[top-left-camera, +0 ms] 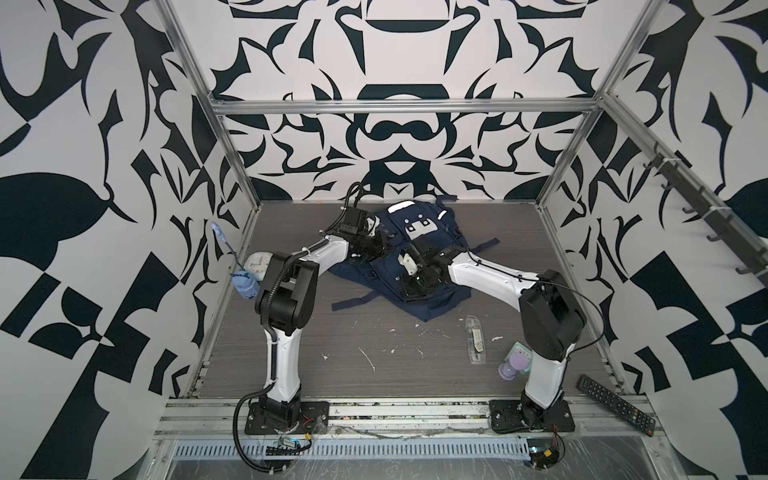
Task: Pack the student bag
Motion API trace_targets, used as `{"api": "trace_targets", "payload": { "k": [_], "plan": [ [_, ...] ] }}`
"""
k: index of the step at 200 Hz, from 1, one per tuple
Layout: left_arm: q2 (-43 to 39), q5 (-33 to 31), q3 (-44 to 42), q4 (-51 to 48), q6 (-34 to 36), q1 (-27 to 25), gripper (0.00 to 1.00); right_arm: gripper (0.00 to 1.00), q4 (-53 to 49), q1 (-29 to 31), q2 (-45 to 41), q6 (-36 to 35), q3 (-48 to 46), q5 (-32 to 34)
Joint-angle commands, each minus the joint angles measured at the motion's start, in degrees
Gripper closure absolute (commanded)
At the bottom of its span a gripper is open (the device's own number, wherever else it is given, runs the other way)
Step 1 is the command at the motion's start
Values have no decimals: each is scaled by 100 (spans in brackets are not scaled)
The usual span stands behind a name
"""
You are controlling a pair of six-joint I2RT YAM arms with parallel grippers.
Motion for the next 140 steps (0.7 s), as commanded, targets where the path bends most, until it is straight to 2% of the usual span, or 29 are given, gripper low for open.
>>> {"api": "trace_targets", "payload": {
  "k": [1,47,98,140],
  "plan": [
    [-120,289,-245,6,-210,-148,100,100,1006,88,102,451,555,-185],
    [-243,215,-471,97,-275,40,100,100,1229,166,-187,668,313,-76],
    [-541,66,-1097,735,-676,411,100,100,901,117,-751,372,-385,204],
    [-538,63,-1225,1165,-1048,416,100,100,980,183,-662,411,-795,325]
  ]
}}
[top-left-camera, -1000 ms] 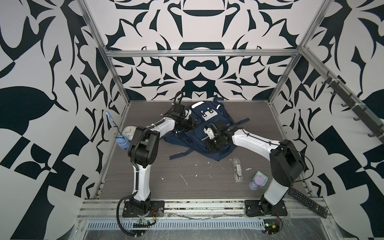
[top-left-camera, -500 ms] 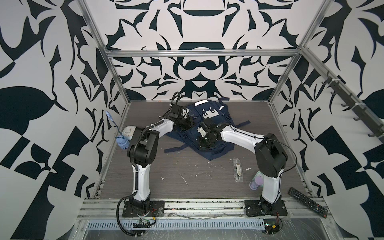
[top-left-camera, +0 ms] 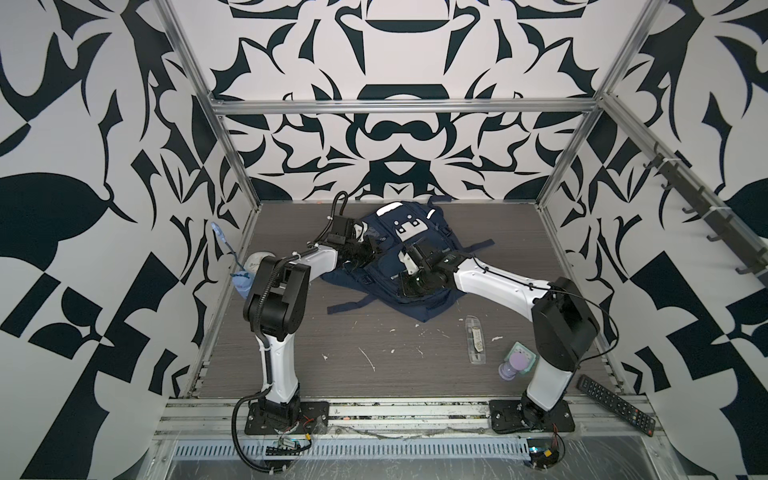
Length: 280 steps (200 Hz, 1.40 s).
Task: Pack the student bag
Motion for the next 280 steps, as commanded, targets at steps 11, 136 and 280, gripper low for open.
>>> {"api": "trace_targets", "payload": {
  "k": [11,136,280],
  "plan": [
    [-85,-189,-137,207,-404,37,100,100,276,122,32,-39,-97,194],
    [-290,-381,-431,341,-566,-43,100,100,-256,468,721,-126,1589,843],
    [-1018,-1596,-1509,1861,-2010,-715,100,100,-1257,-325,-185,-819,413,932]
  ]
}}
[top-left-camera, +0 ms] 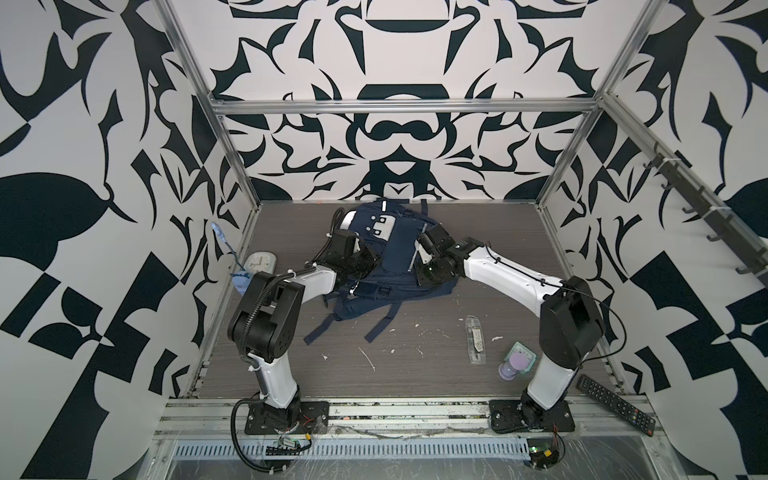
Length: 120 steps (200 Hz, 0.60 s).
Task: Pack the student bag
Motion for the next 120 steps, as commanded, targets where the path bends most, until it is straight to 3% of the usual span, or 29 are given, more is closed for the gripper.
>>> {"api": "trace_targets", "payload": {
  "k": [1,54,120],
  "plan": [
    [13,-268,53,432,-380,-195,100,100,-126,121,-100,26,-97,-128],
    [5,-409,36,542,-484,-248,100,100,557,255,151,446,-208,-550],
    [-63,-492,-148,583,-458,-277,100,100,939,339,752,794,649,-597]
  ]
}}
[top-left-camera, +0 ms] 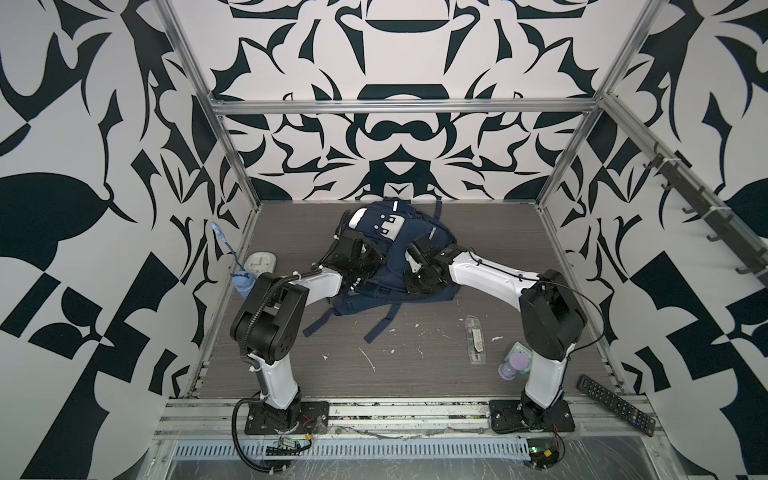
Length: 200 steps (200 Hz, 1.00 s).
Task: Pack the student bag
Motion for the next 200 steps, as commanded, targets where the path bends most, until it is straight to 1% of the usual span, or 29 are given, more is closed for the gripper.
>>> {"api": "trace_targets", "payload": {
  "k": [1,35,70,84,111,121,129,149,175,200],
  "plan": [
    [-67,-66,-107,250,-52,-35,100,100,504,57,56,169,509,-116],
    [-210,-64,-204,49,176,187,100,100,546,-34,199,148,791,95],
    [-360,7,-246,-256,490,599,100,100,455,-159,287,73,923,-42],
    [-337,173,-55,-559,724,715,100,91,474,-161,152,46,814,-114],
    [-270,452,356,-1098,1100,758,100,65,529,-164,-328,24,369,-115],
    [-250,505,434,-1219,1188,758,100,59,517,-165,-536,2,188,-108],
    [-236,554,482,-1290,1240,763,100,55,501,-164,-720,1,27,-98],
    [-239,587,597,-1524,1428,758,100,50,394,-165,-1187,-58,-333,76],
    [-296,630,771,-1890,1750,758,89,47,250,-223,-1758,-130,-849,350],
    [-398,607,935,-2245,2041,758,72,47,137,-437,-2183,-170,-1325,420]
  ]
}}
